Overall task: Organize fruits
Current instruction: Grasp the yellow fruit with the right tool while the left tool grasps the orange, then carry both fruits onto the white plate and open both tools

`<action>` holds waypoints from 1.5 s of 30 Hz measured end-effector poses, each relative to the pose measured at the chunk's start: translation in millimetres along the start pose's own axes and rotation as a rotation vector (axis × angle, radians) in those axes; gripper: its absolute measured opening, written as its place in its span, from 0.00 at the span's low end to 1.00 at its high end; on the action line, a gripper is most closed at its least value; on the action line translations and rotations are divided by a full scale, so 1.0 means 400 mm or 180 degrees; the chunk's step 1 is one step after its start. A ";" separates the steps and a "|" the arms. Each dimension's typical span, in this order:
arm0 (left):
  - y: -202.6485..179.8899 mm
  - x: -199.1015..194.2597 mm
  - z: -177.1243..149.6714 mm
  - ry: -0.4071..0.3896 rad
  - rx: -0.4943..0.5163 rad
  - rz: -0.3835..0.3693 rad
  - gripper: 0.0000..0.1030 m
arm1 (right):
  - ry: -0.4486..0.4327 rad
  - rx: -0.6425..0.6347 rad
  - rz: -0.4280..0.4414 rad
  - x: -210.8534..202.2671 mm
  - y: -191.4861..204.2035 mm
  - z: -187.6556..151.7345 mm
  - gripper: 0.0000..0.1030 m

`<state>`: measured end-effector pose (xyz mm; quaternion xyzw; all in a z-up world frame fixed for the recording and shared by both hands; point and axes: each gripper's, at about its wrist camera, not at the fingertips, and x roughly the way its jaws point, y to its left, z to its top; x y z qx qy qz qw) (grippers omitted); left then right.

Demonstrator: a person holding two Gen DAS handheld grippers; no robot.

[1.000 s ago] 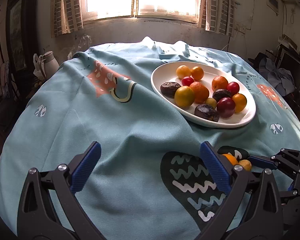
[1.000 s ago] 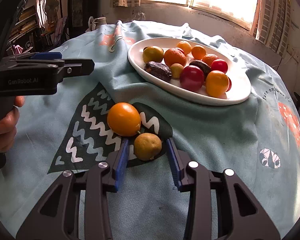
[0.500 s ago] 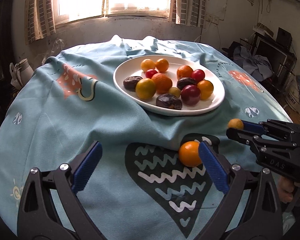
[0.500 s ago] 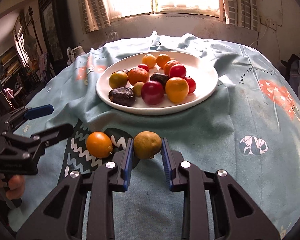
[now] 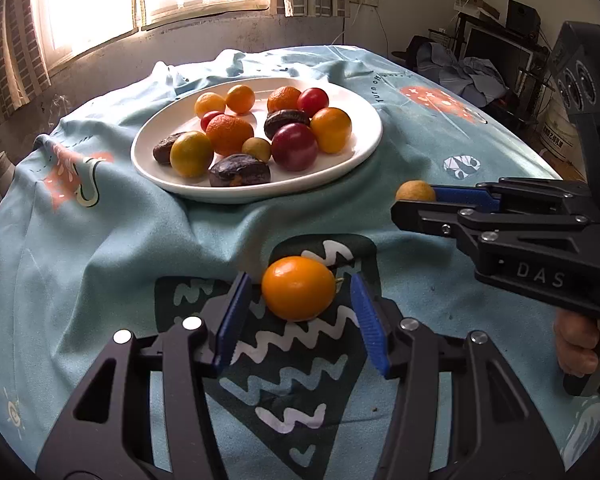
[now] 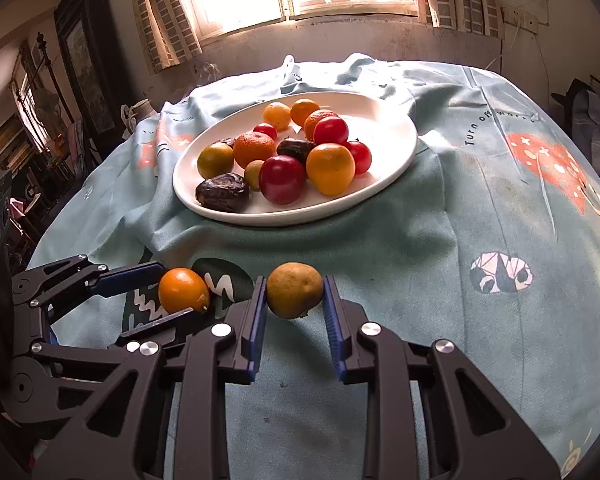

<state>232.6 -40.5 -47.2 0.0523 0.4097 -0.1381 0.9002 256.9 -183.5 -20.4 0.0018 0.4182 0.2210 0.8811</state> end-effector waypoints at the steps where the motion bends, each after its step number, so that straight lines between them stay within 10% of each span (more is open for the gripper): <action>1: -0.001 0.010 0.000 0.0036 -0.0004 0.0004 0.50 | -0.0003 0.0000 -0.0005 -0.001 0.000 0.000 0.27; 17: -0.006 -0.001 -0.009 -0.0035 -0.0011 0.0118 0.43 | 0.0003 -0.0045 0.0029 -0.004 0.007 -0.002 0.27; 24: 0.007 -0.076 0.002 -0.0250 -0.0050 0.0201 0.43 | 0.0011 -0.0058 0.0544 -0.025 0.046 -0.011 0.27; 33: 0.132 -0.107 0.224 -0.0567 -0.0277 0.0383 0.43 | -0.0604 0.0049 0.0301 -0.063 0.011 0.214 0.27; 45: 0.209 0.120 0.359 -0.0296 -0.0453 0.0471 0.43 | -0.0394 -0.0016 0.0110 0.126 -0.051 0.313 0.27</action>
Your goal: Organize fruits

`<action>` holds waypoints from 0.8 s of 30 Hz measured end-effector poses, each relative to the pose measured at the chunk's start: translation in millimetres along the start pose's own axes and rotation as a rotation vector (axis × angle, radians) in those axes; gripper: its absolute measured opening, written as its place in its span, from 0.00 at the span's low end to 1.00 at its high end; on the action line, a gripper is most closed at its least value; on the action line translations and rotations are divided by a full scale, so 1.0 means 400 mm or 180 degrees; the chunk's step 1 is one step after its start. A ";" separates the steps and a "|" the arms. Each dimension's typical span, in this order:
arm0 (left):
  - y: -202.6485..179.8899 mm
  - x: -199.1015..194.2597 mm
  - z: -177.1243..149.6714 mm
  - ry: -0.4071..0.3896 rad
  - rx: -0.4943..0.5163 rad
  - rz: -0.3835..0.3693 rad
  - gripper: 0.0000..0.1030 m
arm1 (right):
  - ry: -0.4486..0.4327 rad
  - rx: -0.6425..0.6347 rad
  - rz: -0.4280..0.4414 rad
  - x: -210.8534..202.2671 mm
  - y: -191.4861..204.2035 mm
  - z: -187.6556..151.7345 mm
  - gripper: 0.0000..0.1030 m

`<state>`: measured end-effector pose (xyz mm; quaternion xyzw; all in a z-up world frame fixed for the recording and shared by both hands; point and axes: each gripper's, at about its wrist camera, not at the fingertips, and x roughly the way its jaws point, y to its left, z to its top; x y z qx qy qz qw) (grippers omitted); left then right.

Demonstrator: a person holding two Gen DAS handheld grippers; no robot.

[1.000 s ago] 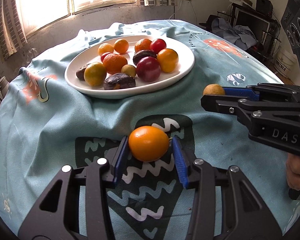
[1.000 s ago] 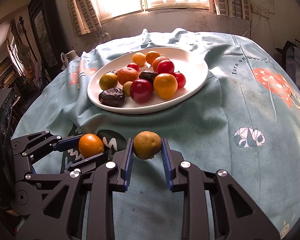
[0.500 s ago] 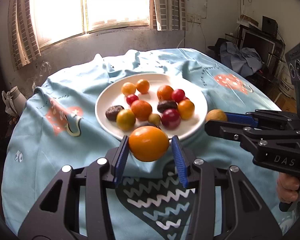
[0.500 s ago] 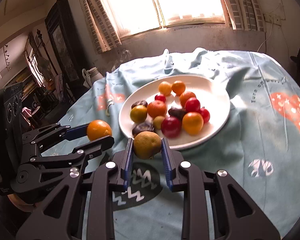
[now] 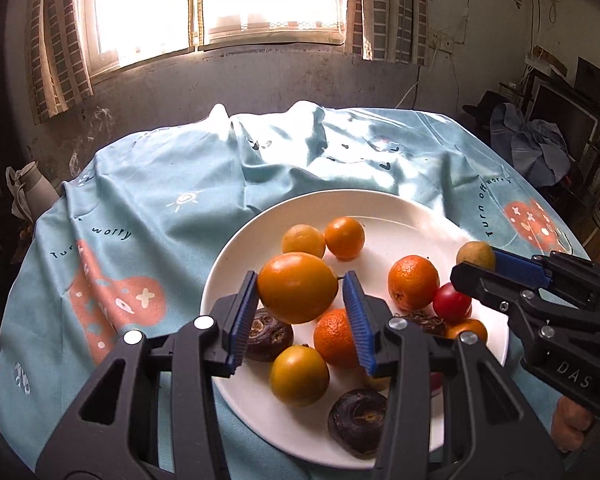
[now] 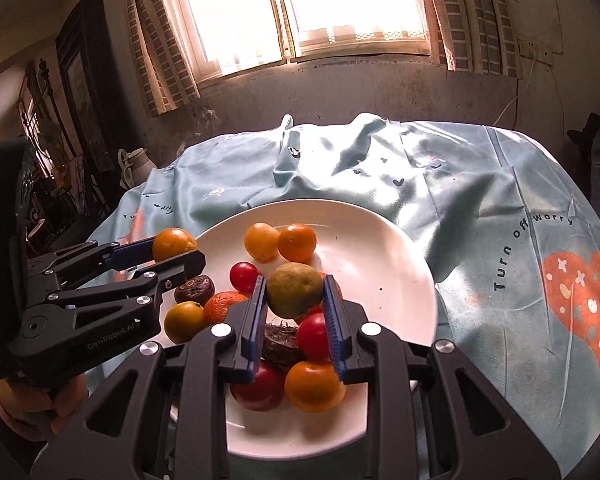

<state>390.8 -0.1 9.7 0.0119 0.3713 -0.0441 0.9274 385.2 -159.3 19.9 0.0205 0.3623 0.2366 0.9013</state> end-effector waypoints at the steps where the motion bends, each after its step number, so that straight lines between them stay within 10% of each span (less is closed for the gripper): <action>1: 0.002 0.010 0.000 0.0016 -0.0008 0.0010 0.43 | 0.0000 -0.0007 -0.0005 0.008 -0.002 0.000 0.27; 11: 0.025 0.044 0.002 0.0044 -0.0013 0.0117 0.44 | 0.0088 -0.0091 0.0029 0.064 0.004 0.013 0.31; 15: 0.036 -0.005 -0.007 -0.0141 -0.0076 0.0302 0.88 | -0.0052 -0.0054 0.0014 0.018 0.009 0.004 0.55; 24: 0.027 -0.200 -0.102 -0.0191 -0.0083 0.0209 0.96 | -0.0100 -0.0086 0.0151 -0.176 0.048 -0.098 0.60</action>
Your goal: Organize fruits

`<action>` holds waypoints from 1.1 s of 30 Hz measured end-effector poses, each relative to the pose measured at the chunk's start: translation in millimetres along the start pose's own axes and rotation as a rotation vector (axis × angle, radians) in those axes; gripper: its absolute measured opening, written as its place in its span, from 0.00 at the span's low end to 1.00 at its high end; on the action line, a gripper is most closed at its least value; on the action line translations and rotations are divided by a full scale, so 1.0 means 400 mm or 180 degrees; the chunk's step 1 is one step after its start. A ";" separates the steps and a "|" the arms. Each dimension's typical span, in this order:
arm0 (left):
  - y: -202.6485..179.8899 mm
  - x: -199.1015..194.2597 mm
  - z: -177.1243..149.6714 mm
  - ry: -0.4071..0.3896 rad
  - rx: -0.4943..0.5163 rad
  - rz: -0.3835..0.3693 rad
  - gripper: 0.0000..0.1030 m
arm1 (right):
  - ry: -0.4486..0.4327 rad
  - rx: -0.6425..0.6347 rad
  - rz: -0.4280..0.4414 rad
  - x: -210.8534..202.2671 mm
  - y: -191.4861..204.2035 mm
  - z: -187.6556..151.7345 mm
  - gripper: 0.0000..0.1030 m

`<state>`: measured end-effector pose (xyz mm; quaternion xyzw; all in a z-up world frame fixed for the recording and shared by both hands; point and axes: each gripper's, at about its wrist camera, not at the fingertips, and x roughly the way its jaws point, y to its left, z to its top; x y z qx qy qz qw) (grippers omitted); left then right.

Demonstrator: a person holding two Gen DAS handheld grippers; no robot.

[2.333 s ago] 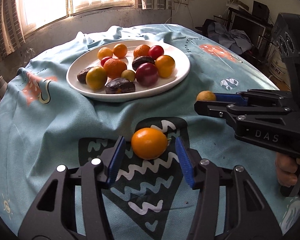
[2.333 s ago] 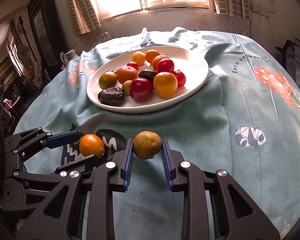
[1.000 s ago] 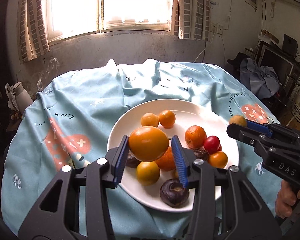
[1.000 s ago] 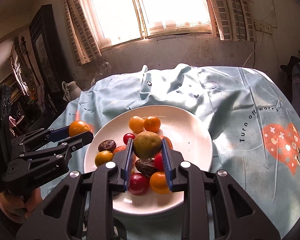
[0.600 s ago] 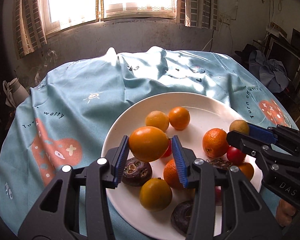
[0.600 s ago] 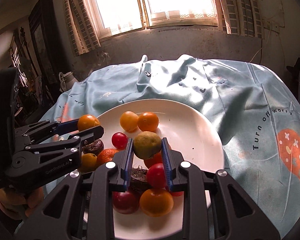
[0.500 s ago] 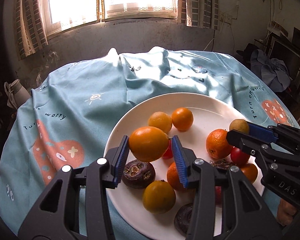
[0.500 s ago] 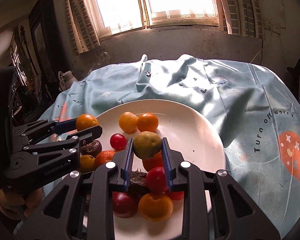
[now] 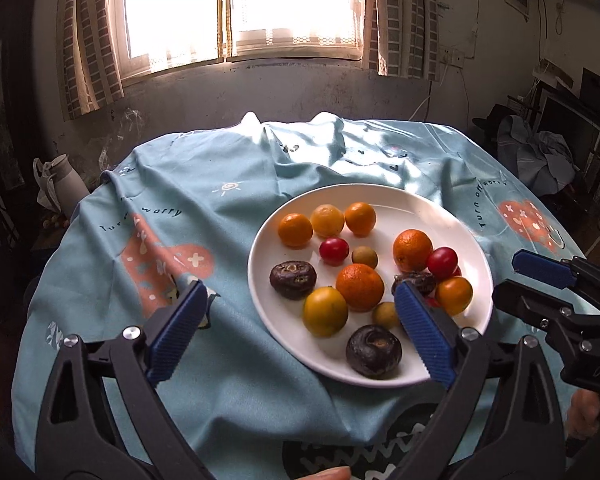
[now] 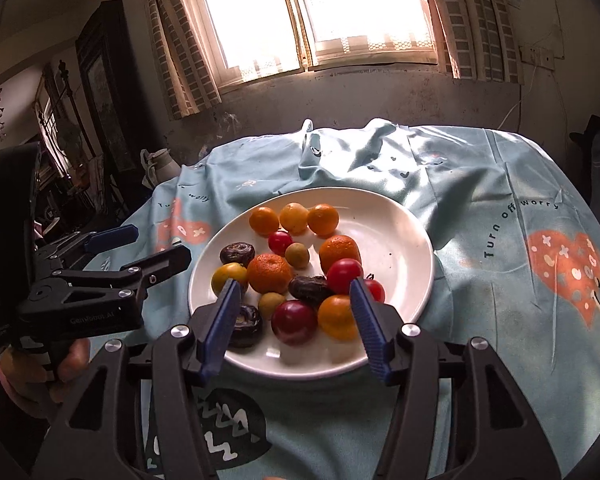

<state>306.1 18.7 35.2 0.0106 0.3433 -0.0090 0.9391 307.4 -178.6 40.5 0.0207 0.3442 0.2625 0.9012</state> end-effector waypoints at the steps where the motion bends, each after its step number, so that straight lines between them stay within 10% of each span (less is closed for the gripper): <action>1: -0.003 -0.027 -0.021 -0.0020 0.0031 0.0011 0.97 | 0.0009 -0.0050 -0.0027 -0.023 0.009 -0.022 0.76; 2: -0.006 -0.055 -0.045 -0.0045 0.0064 -0.0001 0.97 | 0.0026 -0.0095 -0.0056 -0.044 0.017 -0.045 0.99; 14: -0.037 -0.206 -0.308 -0.0014 0.0185 0.0076 0.98 | 0.0089 -0.0138 -0.0235 -0.178 0.026 -0.289 0.99; 33: -0.038 -0.234 -0.327 -0.0204 0.0212 0.0179 0.98 | 0.0027 -0.0611 -0.0332 -0.199 0.098 -0.315 0.99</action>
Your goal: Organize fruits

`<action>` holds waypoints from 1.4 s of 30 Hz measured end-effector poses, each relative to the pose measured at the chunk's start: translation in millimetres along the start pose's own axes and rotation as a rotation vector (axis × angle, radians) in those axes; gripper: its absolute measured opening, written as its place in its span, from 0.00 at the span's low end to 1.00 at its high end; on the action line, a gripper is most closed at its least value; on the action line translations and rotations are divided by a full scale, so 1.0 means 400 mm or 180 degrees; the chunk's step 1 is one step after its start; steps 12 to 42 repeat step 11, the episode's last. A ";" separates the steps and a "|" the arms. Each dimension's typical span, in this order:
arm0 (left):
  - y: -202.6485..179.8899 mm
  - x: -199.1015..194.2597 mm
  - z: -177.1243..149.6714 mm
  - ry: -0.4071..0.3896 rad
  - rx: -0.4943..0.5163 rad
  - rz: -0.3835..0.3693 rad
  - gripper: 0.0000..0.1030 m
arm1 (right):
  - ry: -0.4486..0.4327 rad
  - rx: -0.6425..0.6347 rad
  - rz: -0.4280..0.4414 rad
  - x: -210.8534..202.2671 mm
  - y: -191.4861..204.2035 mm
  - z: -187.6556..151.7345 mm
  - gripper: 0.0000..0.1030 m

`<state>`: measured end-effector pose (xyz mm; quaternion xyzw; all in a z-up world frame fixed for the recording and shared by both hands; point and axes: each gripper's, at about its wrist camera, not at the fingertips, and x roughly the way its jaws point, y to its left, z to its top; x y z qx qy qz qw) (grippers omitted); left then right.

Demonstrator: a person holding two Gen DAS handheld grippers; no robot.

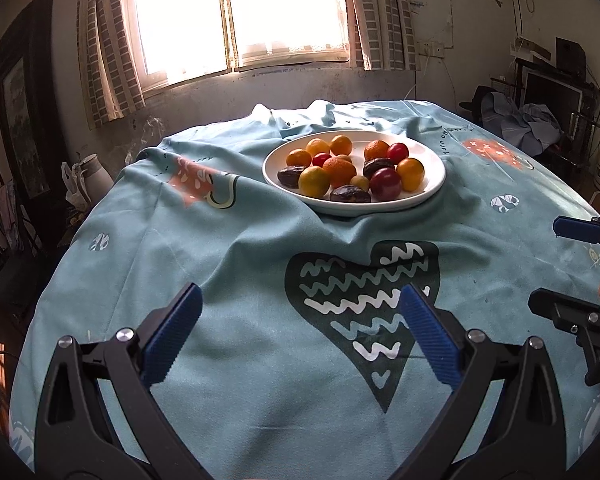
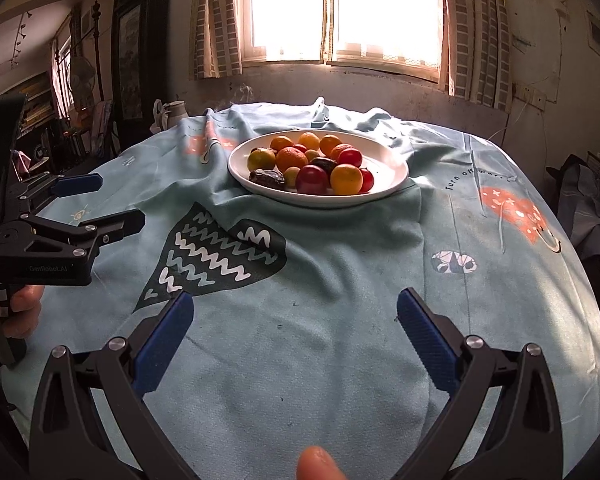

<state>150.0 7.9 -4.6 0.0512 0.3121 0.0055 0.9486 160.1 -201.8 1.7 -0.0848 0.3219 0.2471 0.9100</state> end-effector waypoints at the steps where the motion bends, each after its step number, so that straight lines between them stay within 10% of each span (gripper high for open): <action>1: 0.001 0.000 0.000 -0.0011 0.0001 0.0031 0.98 | 0.0005 0.0002 -0.0004 0.001 0.000 0.000 0.99; 42: 0.015 0.004 0.003 0.0017 -0.0096 0.0022 0.98 | 0.0043 0.0017 -0.0040 0.006 -0.002 -0.002 0.99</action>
